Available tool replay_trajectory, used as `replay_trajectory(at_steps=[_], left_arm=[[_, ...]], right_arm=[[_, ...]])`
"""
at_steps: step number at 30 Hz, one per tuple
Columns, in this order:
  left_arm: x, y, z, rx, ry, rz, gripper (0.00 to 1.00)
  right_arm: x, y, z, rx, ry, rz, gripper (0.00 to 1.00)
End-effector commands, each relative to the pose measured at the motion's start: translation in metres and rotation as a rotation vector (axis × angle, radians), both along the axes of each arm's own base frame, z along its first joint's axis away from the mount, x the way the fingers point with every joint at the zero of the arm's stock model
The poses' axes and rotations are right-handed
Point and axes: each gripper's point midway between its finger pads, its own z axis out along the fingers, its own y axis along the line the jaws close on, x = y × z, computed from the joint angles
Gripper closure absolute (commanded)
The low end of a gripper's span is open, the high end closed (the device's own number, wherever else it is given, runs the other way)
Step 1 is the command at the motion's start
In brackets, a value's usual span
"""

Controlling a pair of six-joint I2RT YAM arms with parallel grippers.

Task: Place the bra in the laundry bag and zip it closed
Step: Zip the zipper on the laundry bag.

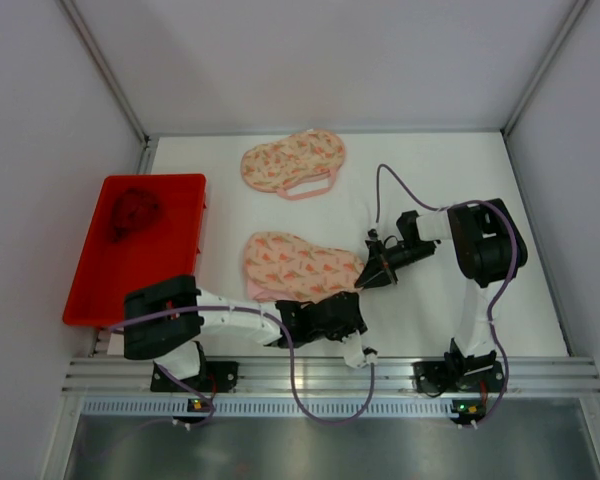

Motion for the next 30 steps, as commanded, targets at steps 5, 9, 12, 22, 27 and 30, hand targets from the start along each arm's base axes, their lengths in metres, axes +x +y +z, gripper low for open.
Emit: replay_trajectory(at_steps=[5,9,12,22,27,30], left_arm=[[0.000,0.004,0.032,-0.139,0.009,0.045,1.00],[-0.009,0.012,0.034,-0.153,0.043,0.030,1.00],[-0.020,0.022,0.024,-0.119,0.091,0.022,1.00],[-0.045,0.044,0.003,-0.096,0.244,0.079,1.00],[-0.044,0.032,0.010,-0.131,0.313,0.130,1.00],[-0.030,0.010,0.030,-0.174,0.371,0.191,1.00]], right_arm=[[0.002,0.005,0.008,0.021,-0.006,0.010,1.00],[0.007,0.005,0.008,0.015,-0.022,0.003,1.00],[0.013,0.002,0.008,0.013,-0.027,-0.010,1.00],[0.029,-0.010,0.005,-0.009,-0.055,-0.051,1.00],[0.049,-0.022,-0.002,-0.072,-0.088,-0.074,0.95],[0.058,-0.024,0.003,-0.089,-0.103,-0.067,0.43]])
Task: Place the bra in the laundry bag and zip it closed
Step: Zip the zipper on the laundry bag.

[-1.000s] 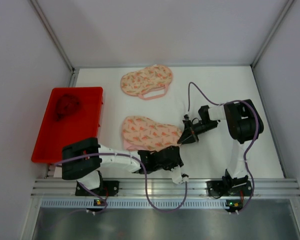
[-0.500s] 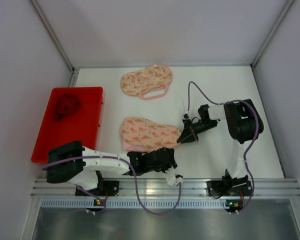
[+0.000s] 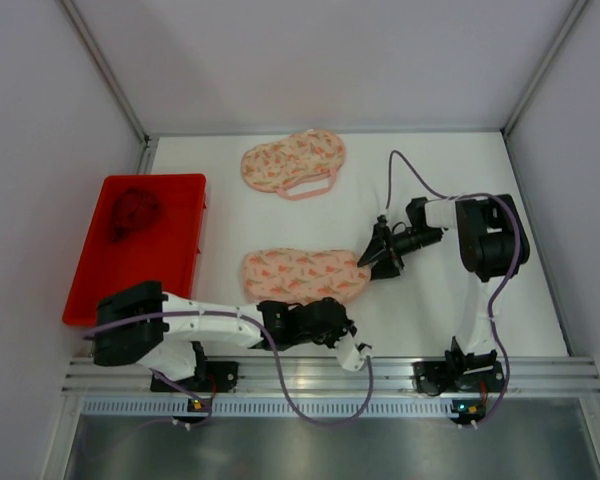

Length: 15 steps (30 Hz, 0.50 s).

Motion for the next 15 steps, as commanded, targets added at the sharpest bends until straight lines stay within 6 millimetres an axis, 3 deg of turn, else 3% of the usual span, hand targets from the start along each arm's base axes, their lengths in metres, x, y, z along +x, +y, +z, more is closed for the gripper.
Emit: replay_trajectory(at_steps=[1,2,3,5,9,15], left_arm=[[0.009,-0.033,0.022,-0.079,0.122,0.086,1.00],[0.014,-0.038,0.025,-0.078,0.133,0.105,1.00],[0.028,-0.048,0.040,-0.114,0.139,0.135,1.00],[0.040,-0.056,0.038,-0.116,0.160,0.173,1.00],[0.064,-0.064,0.043,-0.136,0.163,0.217,1.00],[0.068,-0.070,0.041,-0.138,0.169,0.203,1.00]], right_arm=[[0.025,-0.007,0.006,-0.028,-0.096,0.001,0.34],[0.025,-0.009,0.011,-0.035,-0.102,0.000,0.29],[0.025,-0.011,0.011,-0.053,-0.114,0.001,0.22],[0.026,-0.015,0.018,-0.067,-0.139,-0.010,0.14],[0.016,-0.024,0.026,-0.082,-0.122,-0.009,0.14],[0.009,-0.019,0.031,-0.061,-0.113,-0.011,0.19]])
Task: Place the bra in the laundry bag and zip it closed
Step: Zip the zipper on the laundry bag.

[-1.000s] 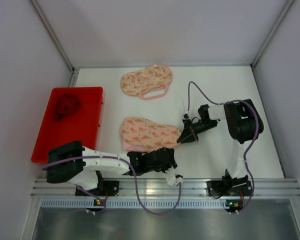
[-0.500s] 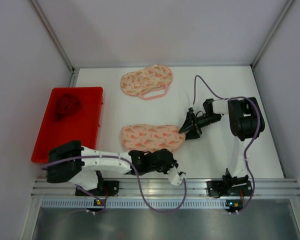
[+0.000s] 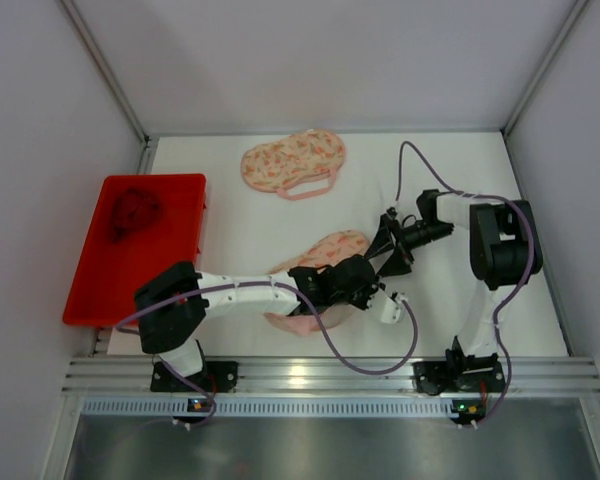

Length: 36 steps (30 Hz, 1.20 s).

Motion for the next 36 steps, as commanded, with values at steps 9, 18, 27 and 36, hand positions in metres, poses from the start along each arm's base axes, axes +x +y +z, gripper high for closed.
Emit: replay_trajectory(at_steps=[9,18,27,36], left_arm=[[-0.013,-0.013,0.006,-0.046,0.057,-0.066,1.00],[-0.061,0.011,-0.010,0.007,0.231,-0.112,1.00],[-0.104,0.055,-0.022,0.041,0.389,-0.048,1.00],[-0.114,0.082,-0.028,0.073,0.430,-0.018,1.00]], right_arm=[[-0.028,0.030,0.008,0.031,-0.024,0.112,0.40],[-0.012,0.027,-0.001,0.011,-0.028,0.079,1.00],[0.010,0.002,-0.011,0.000,-0.018,-0.052,1.00],[0.022,-0.018,-0.021,-0.040,-0.024,-0.109,1.00]])
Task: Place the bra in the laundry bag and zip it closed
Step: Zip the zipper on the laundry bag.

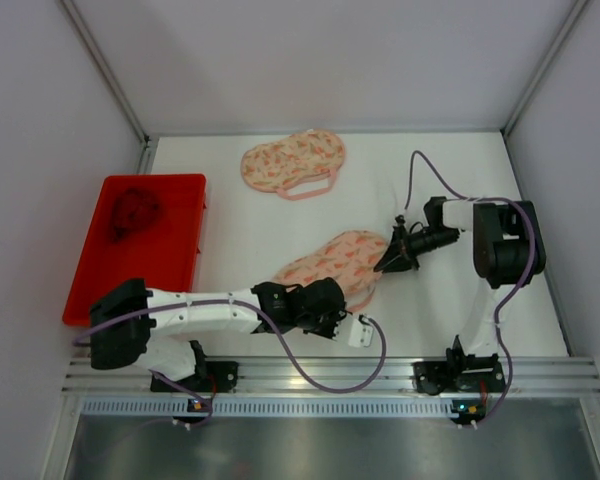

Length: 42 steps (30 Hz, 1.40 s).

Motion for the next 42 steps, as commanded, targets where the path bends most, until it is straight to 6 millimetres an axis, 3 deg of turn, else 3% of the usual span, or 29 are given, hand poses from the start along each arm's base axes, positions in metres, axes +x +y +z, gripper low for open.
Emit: replay_trajectory(at_steps=[1,3,4,7,8,14,18,23,32,38,41,42], left_arm=[[-0.020,0.005,0.003,-0.007,0.077,-0.012,1.00],[-0.014,0.001,0.005,-0.004,0.058,0.007,1.00],[-0.012,-0.002,0.006,-0.005,0.052,0.011,1.00],[-0.003,-0.015,0.011,-0.016,0.032,0.025,1.00],[0.001,-0.019,0.014,-0.031,0.023,0.031,1.00],[0.025,-0.033,0.027,-0.065,0.006,0.056,1.00],[0.035,-0.035,0.035,-0.080,-0.018,0.044,1.00],[0.039,-0.036,0.039,-0.080,-0.046,0.020,1.00],[0.052,-0.036,0.036,-0.080,-0.063,0.034,1.00],[0.062,-0.032,0.035,-0.078,-0.063,0.024,1.00],[0.067,-0.032,0.033,-0.075,-0.064,0.016,1.00],[0.069,-0.031,0.031,-0.069,-0.066,0.016,1.00]], right_arm=[[0.022,-0.007,-0.006,-0.022,-0.099,-0.022,0.91],[0.021,-0.007,-0.002,-0.020,-0.107,-0.019,0.63],[0.020,-0.007,0.000,-0.022,-0.103,-0.017,0.35],[0.017,-0.010,0.013,-0.030,-0.109,0.009,0.11],[0.015,-0.010,0.016,-0.030,-0.112,0.018,0.09],[-0.019,-0.005,0.043,0.040,-0.076,0.058,0.18],[-0.032,0.020,0.043,0.061,-0.078,0.094,0.28],[-0.044,0.050,0.045,0.093,-0.044,0.171,0.30],[-0.022,0.088,0.021,-0.006,-0.107,0.129,0.37],[-0.013,0.096,0.006,-0.080,-0.134,0.044,0.39],[-0.005,0.102,-0.002,-0.103,-0.164,0.017,0.45],[-0.001,0.107,-0.003,-0.086,-0.188,0.006,0.54]])
